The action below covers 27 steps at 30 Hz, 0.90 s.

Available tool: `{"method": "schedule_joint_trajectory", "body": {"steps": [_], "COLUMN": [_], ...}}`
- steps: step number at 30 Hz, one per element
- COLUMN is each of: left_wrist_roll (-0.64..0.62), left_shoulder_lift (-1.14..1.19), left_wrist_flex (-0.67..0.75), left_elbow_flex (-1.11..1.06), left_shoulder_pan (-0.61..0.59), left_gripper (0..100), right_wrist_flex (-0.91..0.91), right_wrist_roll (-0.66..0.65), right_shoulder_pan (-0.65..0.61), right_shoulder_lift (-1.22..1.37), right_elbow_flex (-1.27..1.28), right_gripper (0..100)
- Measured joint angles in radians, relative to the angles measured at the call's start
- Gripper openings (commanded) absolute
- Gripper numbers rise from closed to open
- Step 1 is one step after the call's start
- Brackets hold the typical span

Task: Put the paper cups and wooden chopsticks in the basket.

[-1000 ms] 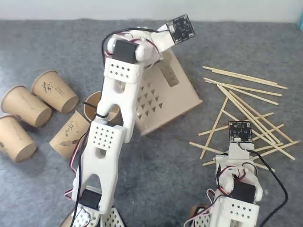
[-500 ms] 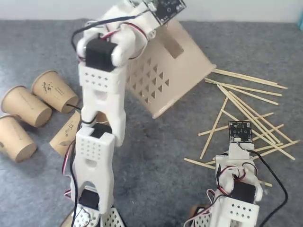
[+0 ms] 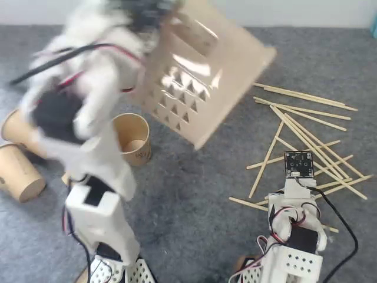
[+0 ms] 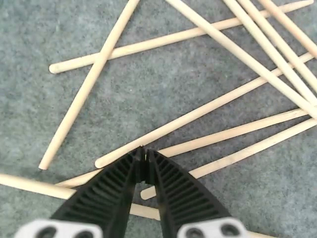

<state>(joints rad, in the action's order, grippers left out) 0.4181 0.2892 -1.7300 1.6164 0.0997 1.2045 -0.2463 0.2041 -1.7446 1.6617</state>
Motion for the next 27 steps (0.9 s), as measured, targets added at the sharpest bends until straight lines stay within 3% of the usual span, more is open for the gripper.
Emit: {"method": "schedule_joint_trajectory", "body": {"steps": [8, 18, 22, 27], "left_wrist_roll": [0.017, 0.032, 0.04, 0.106], "left_shoulder_lift": [-0.253, -0.747, -0.913, -1.172], "left_wrist_flex": [-0.002, 0.012, 0.178, 0.537], "left_elbow_flex": [-0.155, -0.816, -1.129, -1.626], "left_shoulder_pan": [-0.189, -0.222, -0.224, -0.207], "left_gripper": [1, 1, 1, 1], "right_wrist_flex": [0.0, 0.0, 0.0, 0.0], "right_wrist_roll": [0.0, 0.0, 0.0, 0.0], "right_shoulder_pan": [0.0, 0.0, 0.0, 0.0], "right_shoulder_lift": [0.0, 0.0, 0.0, 0.0], "right_elbow_flex": [0.0, 0.0, 0.0, 0.0], "right_gripper": [0.7, 0.7, 0.7, 0.7]}}
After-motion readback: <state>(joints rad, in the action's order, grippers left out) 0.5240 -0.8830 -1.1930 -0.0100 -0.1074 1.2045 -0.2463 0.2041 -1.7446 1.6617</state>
